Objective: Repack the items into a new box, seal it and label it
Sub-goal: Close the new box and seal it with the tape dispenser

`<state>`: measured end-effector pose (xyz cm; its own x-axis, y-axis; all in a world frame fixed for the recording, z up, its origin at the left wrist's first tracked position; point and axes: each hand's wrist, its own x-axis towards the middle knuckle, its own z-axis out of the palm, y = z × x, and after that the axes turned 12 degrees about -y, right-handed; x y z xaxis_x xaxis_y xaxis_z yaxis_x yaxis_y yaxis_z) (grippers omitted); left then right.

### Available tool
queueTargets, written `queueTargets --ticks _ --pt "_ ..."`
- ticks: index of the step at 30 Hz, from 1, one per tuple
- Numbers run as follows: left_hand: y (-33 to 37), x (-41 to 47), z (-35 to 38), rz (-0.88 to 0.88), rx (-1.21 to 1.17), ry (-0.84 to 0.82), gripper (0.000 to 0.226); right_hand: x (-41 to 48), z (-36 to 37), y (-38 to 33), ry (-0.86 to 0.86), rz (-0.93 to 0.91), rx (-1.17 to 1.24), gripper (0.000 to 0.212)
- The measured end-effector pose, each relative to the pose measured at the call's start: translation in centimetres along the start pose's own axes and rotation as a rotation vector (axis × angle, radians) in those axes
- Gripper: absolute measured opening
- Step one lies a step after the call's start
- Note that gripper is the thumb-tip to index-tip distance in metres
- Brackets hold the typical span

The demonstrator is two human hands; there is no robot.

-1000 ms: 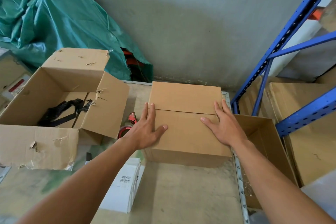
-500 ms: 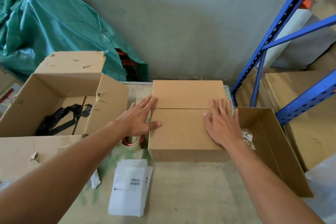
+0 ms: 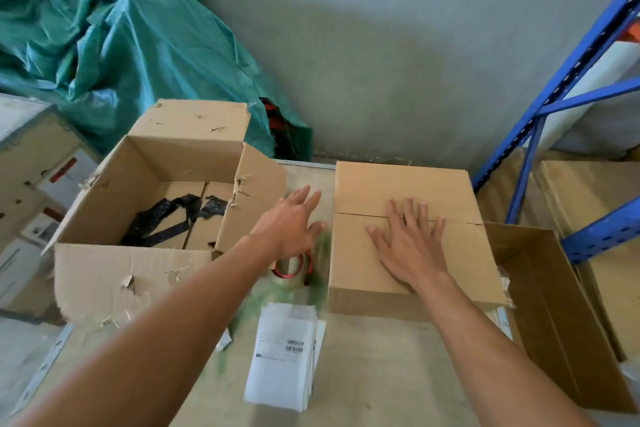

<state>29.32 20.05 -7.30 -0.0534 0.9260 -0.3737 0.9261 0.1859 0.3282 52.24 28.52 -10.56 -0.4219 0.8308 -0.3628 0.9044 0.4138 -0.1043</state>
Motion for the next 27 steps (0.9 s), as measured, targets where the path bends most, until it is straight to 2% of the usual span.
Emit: queueTargets --ticks 2,4,6,9,14,20,22,25,27 --pt "-2.8 -2.1 -0.2 -0.080 -0.017 0.187 0.067 0.0 0.1 0.0 0.006 0.007 -0.007 0.078" --pt "-6.2 -4.3 0.1 -0.239 -0.072 0.295 0.068 0.0 0.1 -0.3 0.013 0.011 -0.017 0.076" --pt "-8.9 -5.9 1.0 -0.357 -0.134 0.257 0.068 0.1 0.0 -0.9 0.019 0.009 -0.009 0.072" --pt "-10.9 -6.6 2.5 -0.395 -0.126 0.134 0.065 0.5 -0.1 -2.2 0.043 -0.022 -0.002 0.067" --pt "-10.9 -6.0 3.1 -0.440 -0.048 0.187 0.066 1.1 0.1 -4.9 0.058 -0.098 -0.030 0.071" --pt "-11.3 -6.5 2.4 -0.429 0.017 0.160 0.068 1.0 0.2 -8.0 0.070 -0.117 -0.036 0.072" --pt "-11.4 -6.1 2.1 -0.411 0.029 0.161 0.068 0.7 0.3 -9.8 0.123 -0.143 -0.020 0.071" --pt "-11.8 -5.9 2.4 -0.392 0.029 0.180 0.068 -0.2 1.4 -14.2 0.279 -0.324 0.080 0.062" --pt "-12.2 -5.9 2.7 -0.378 0.055 0.192 0.068 -0.7 3.4 -17.2 0.286 -0.465 0.159 0.057"
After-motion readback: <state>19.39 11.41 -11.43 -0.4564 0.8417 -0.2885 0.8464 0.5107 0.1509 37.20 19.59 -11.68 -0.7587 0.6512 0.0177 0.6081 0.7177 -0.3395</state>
